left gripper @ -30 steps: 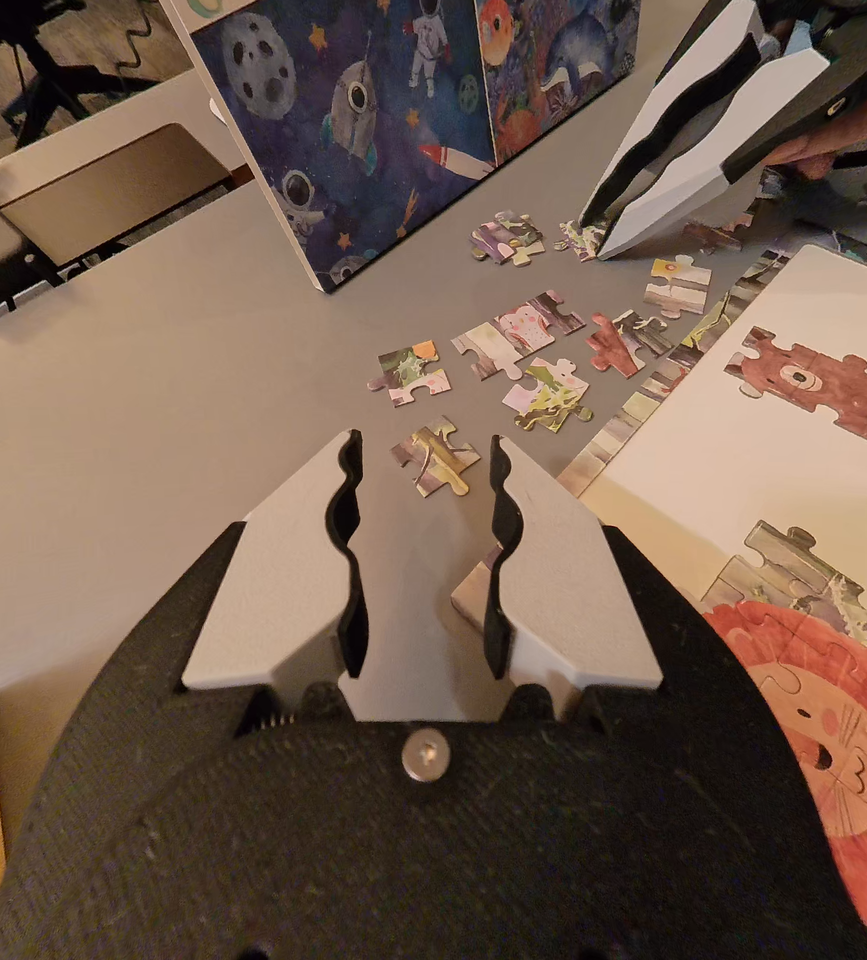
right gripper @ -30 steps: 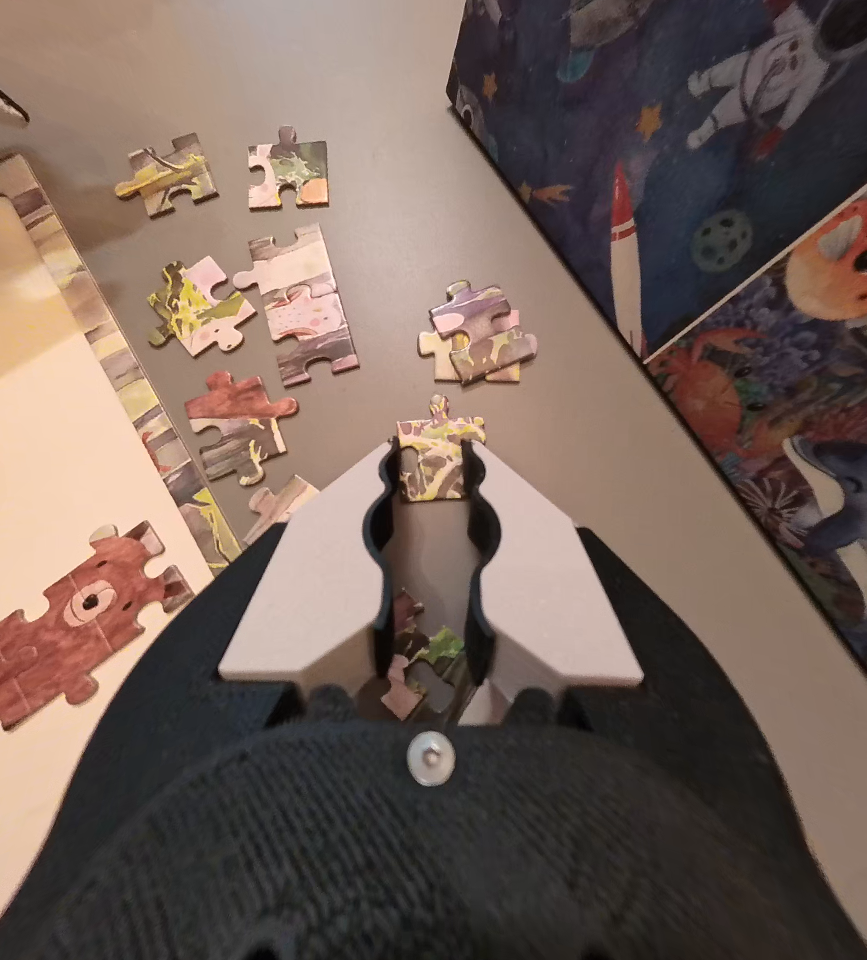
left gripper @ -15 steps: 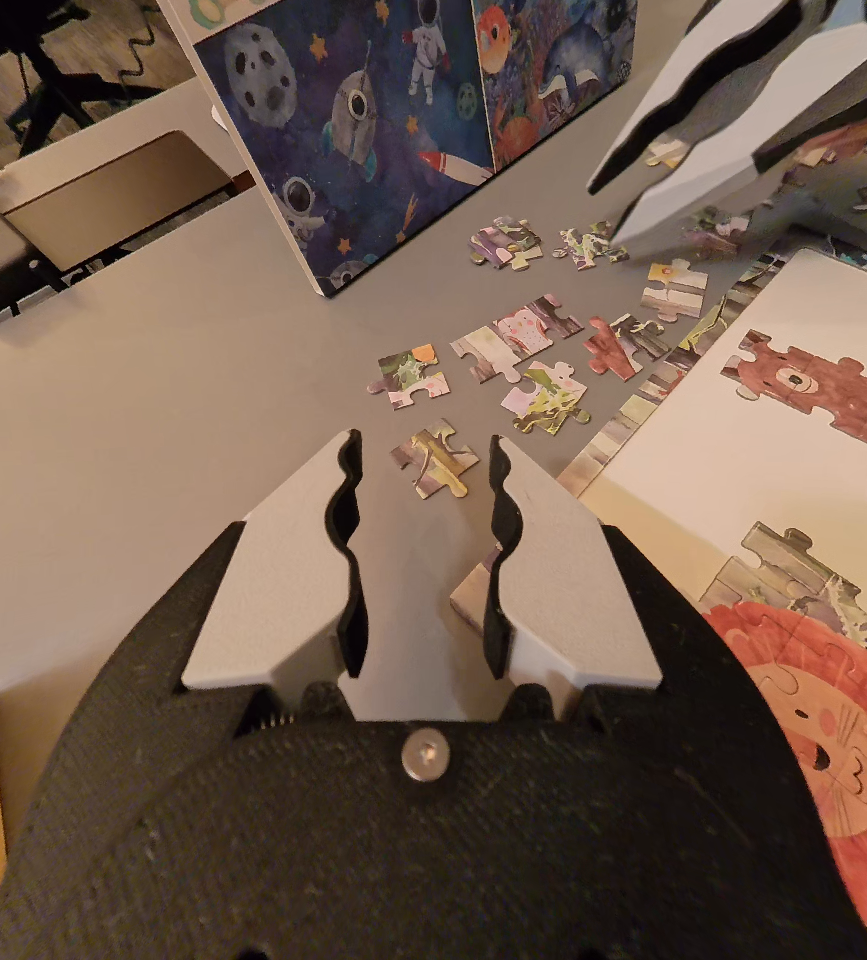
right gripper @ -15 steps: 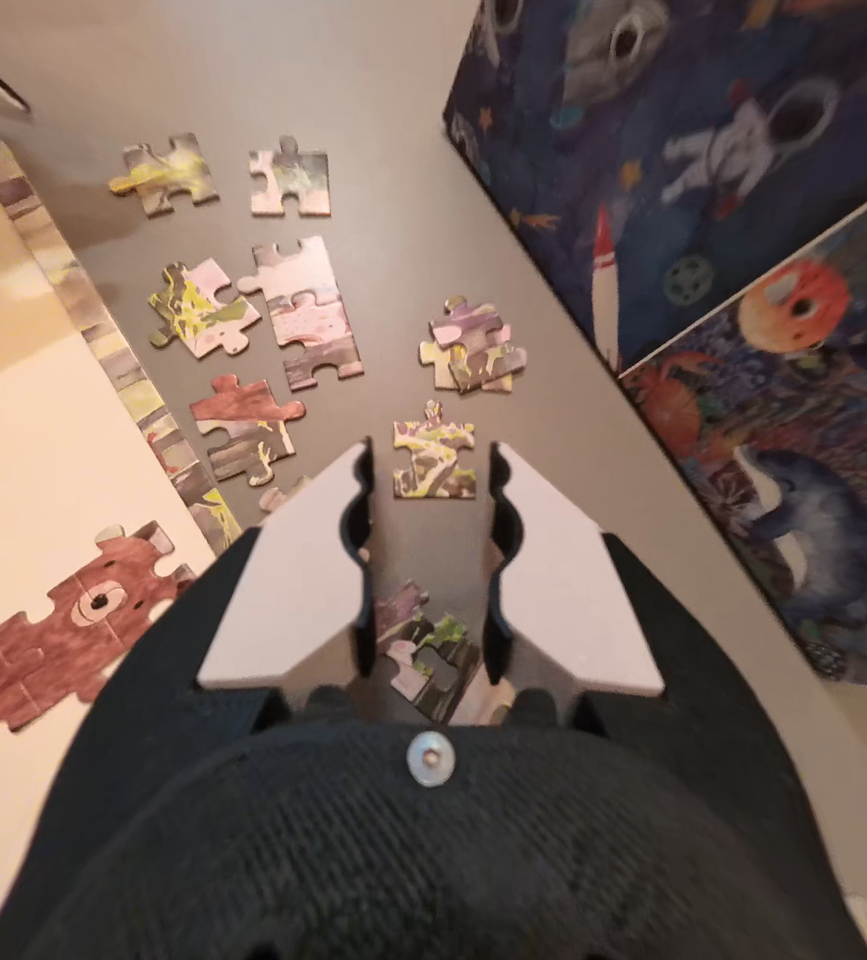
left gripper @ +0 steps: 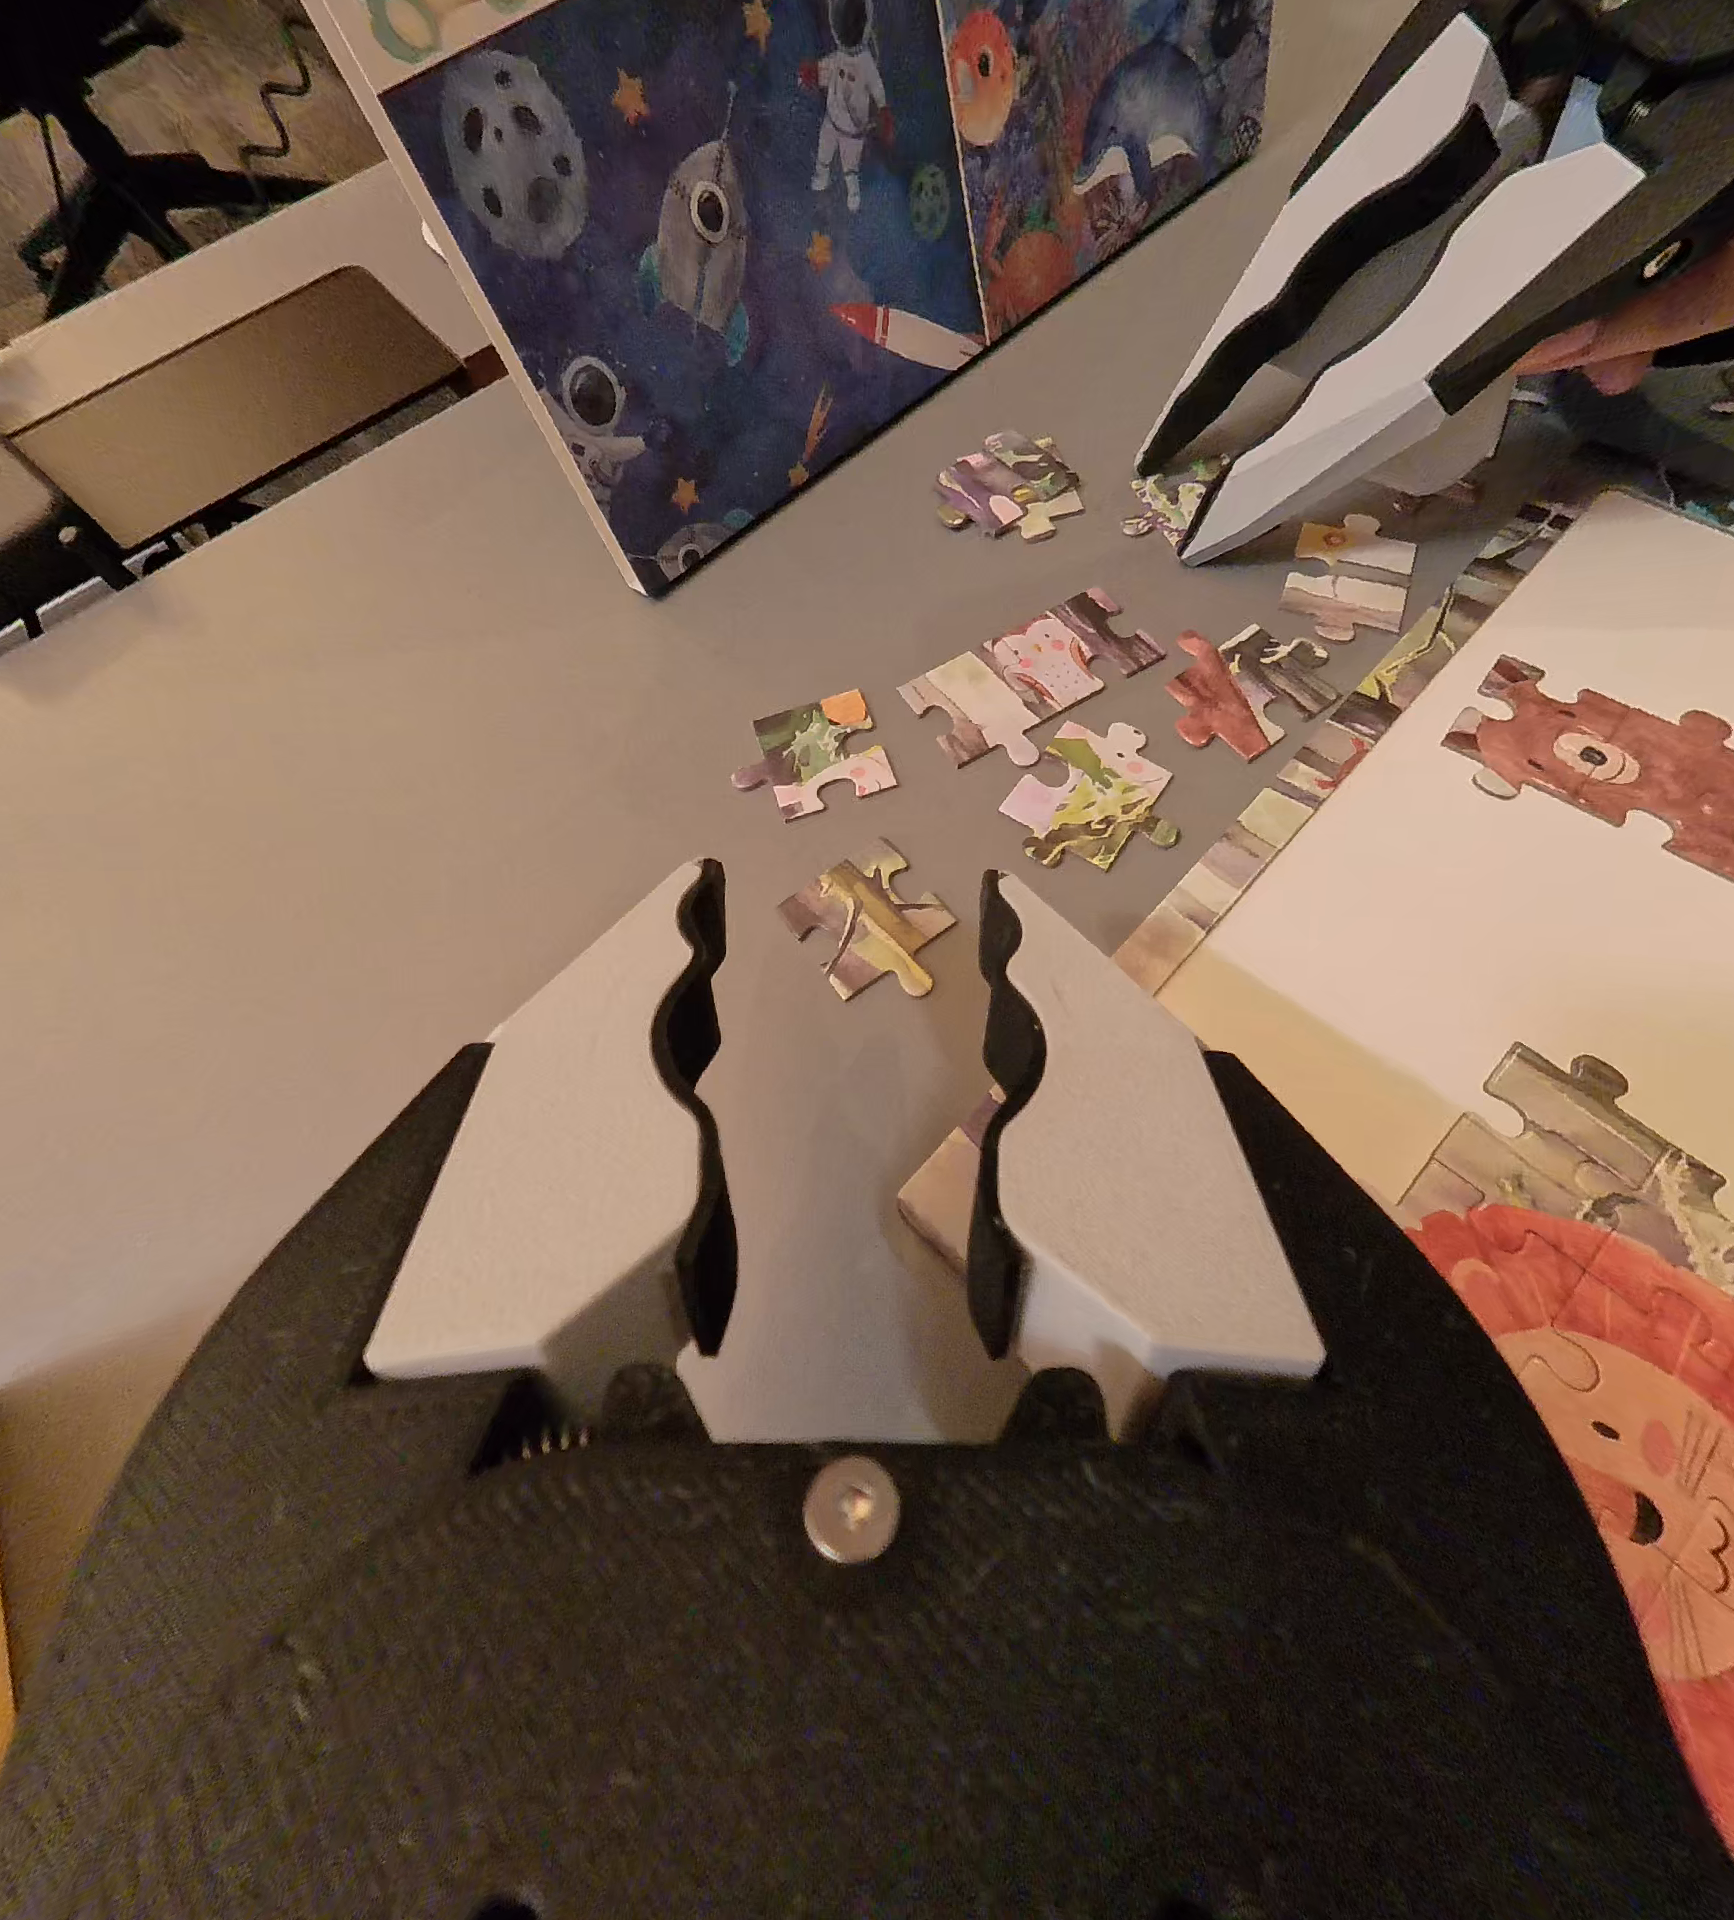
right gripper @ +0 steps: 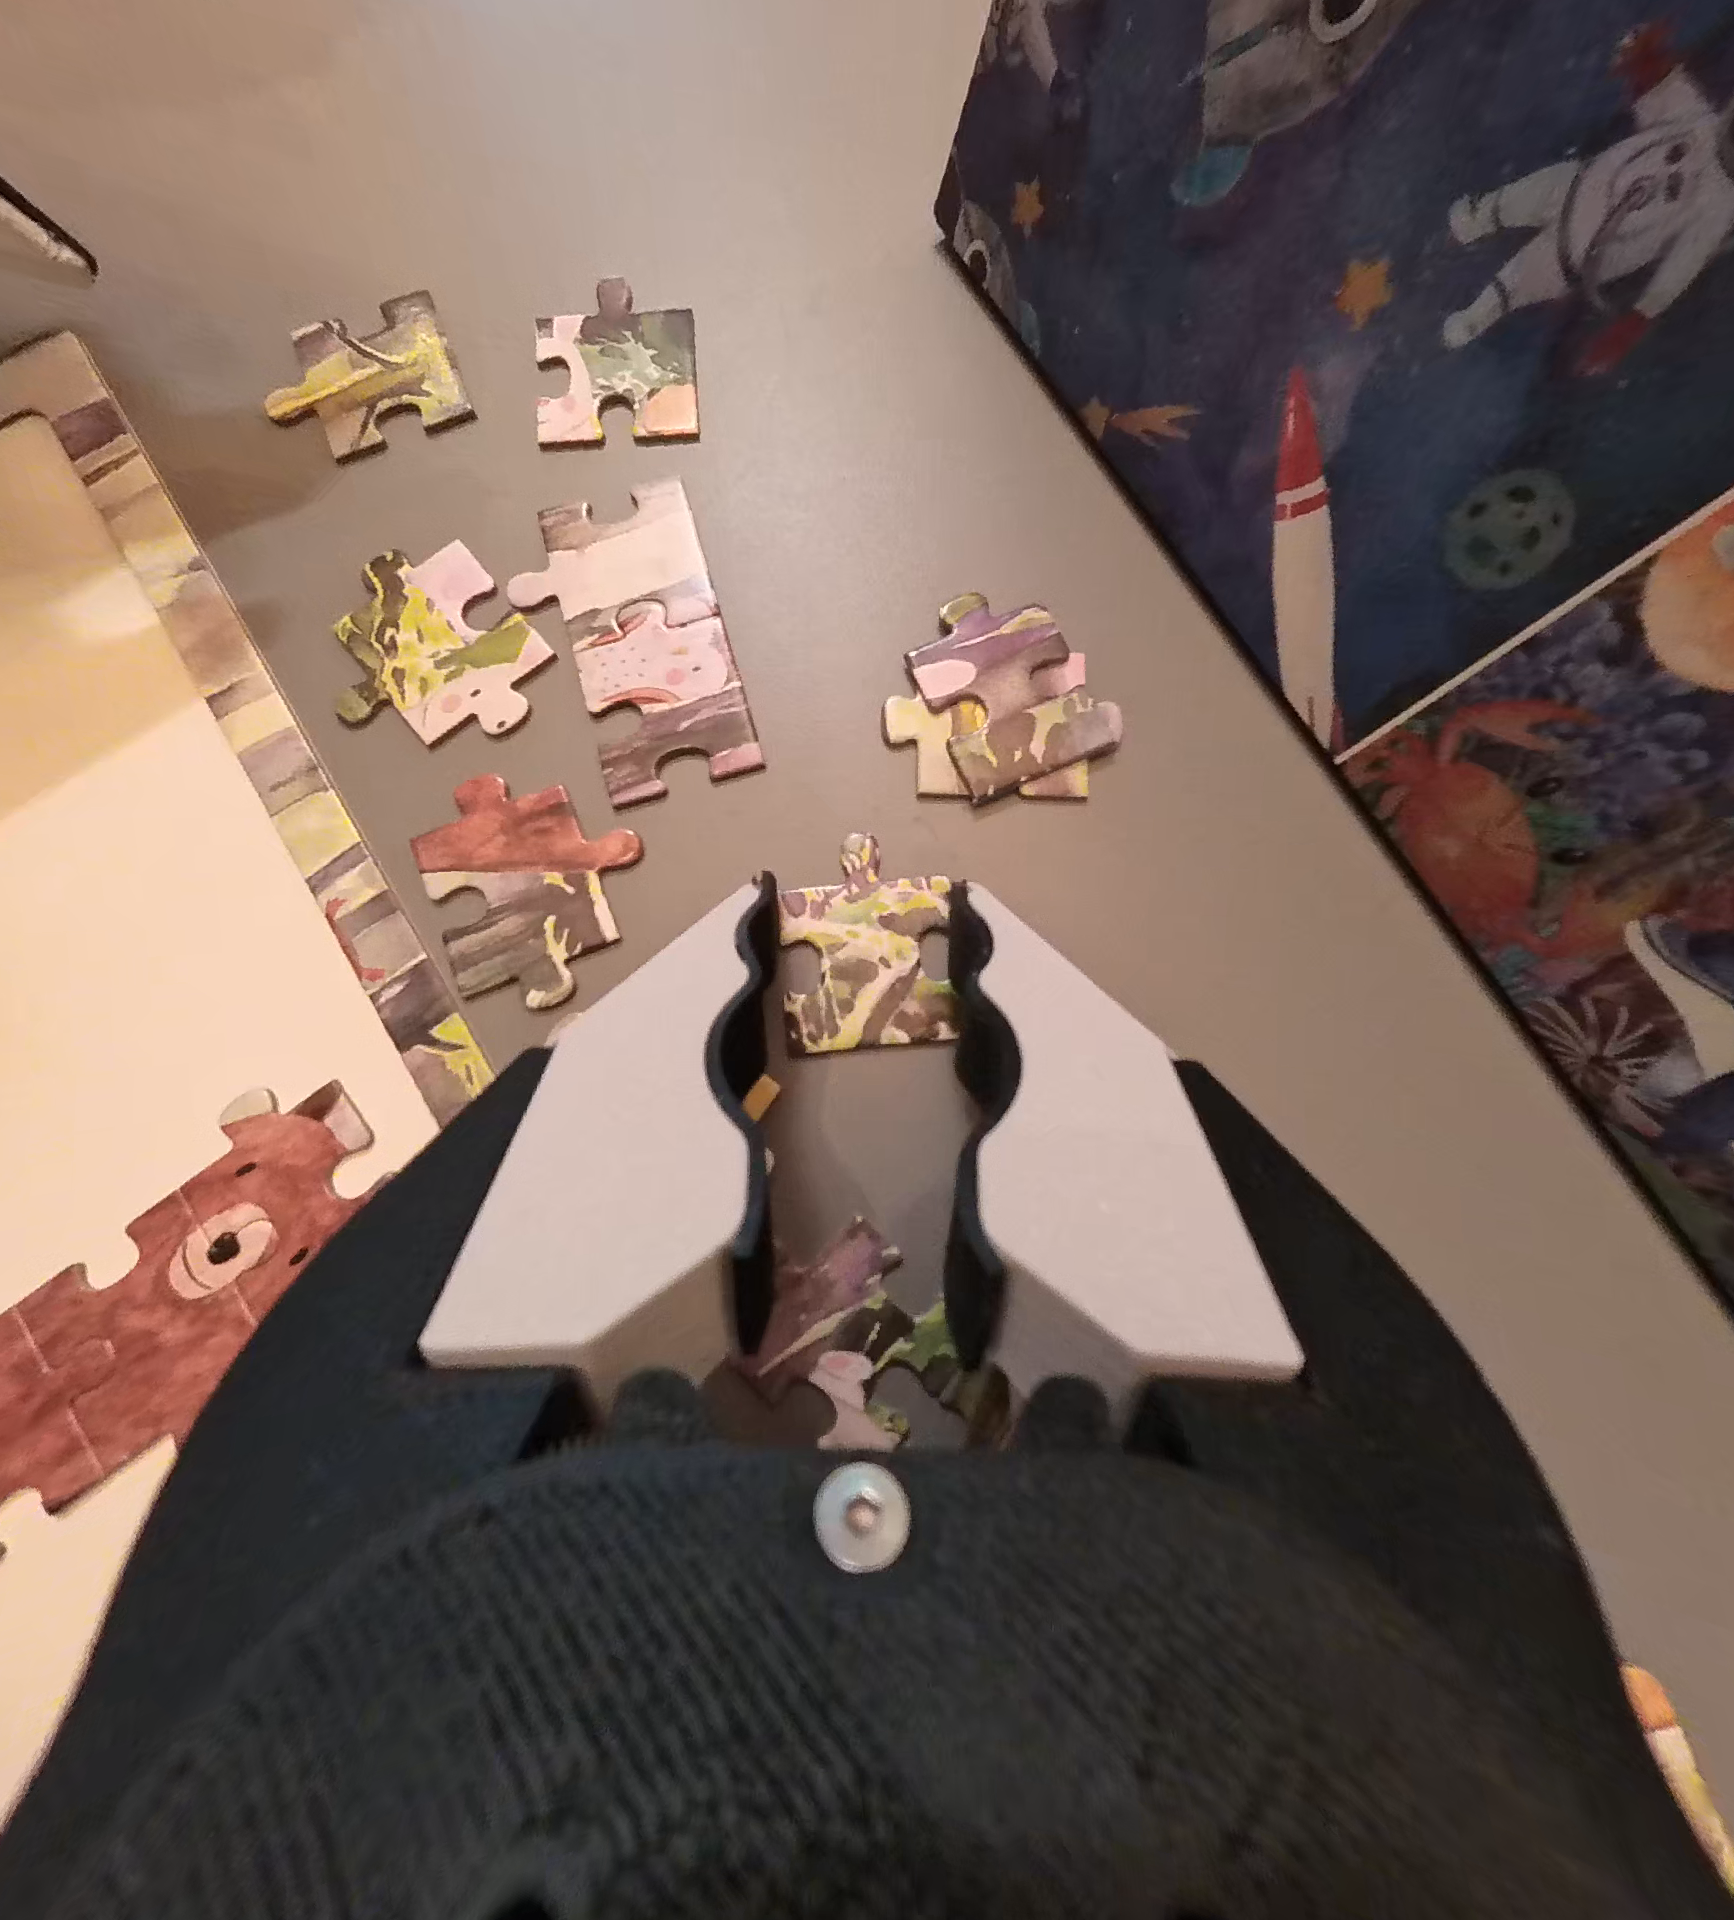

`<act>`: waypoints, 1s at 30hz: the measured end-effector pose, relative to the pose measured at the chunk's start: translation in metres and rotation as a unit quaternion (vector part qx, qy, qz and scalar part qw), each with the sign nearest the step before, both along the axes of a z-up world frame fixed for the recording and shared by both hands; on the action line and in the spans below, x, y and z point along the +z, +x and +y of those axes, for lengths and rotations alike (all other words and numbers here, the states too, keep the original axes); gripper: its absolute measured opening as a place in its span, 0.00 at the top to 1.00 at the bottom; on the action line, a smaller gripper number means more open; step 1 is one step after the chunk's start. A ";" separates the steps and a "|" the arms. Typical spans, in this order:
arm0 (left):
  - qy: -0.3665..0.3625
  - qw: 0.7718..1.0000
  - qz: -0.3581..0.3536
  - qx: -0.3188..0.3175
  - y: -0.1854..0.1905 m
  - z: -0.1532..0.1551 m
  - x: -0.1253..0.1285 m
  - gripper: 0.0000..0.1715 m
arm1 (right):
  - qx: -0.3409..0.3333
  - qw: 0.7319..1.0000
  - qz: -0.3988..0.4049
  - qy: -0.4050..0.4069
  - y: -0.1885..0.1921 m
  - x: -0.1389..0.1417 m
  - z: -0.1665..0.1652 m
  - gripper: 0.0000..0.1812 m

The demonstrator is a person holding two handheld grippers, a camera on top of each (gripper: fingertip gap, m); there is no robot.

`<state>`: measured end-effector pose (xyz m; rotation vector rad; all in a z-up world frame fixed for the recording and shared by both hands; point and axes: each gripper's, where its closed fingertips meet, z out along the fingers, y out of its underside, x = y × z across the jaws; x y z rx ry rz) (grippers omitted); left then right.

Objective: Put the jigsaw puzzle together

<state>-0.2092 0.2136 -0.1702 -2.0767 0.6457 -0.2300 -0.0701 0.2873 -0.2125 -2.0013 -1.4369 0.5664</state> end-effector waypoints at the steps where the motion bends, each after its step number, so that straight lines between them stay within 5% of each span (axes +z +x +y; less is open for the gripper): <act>1: 0.000 1.000 0.000 0.000 0.000 0.000 0.000 0.72 | 0.001 1.000 0.000 0.001 0.000 0.000 0.000 0.83; 3: 0.001 1.000 0.000 0.000 0.000 0.000 0.000 0.72 | -0.001 1.000 0.004 0.006 0.001 0.004 0.000 0.83; 5: 0.001 1.000 0.000 0.000 0.000 0.000 0.000 0.72 | 0.005 1.000 0.025 0.012 -0.001 0.016 -0.004 1.00; 12: 0.002 1.000 -0.004 -0.002 0.001 0.000 0.001 0.72 | 0.000 0.996 0.063 0.056 0.004 0.059 -0.026 0.98; 18: 0.006 1.000 0.003 -0.008 0.005 -0.001 0.002 0.72 | -0.089 0.995 0.013 0.030 0.039 0.025 0.017 0.72; 25: 0.005 1.000 0.000 -0.008 0.004 -0.002 0.002 0.72 | -0.138 0.988 0.076 0.009 0.069 0.033 0.043 0.70; 30: 0.003 1.000 0.008 -0.011 0.007 -0.002 -0.001 0.72 | -0.142 0.988 0.055 -0.025 0.060 0.011 0.045 0.65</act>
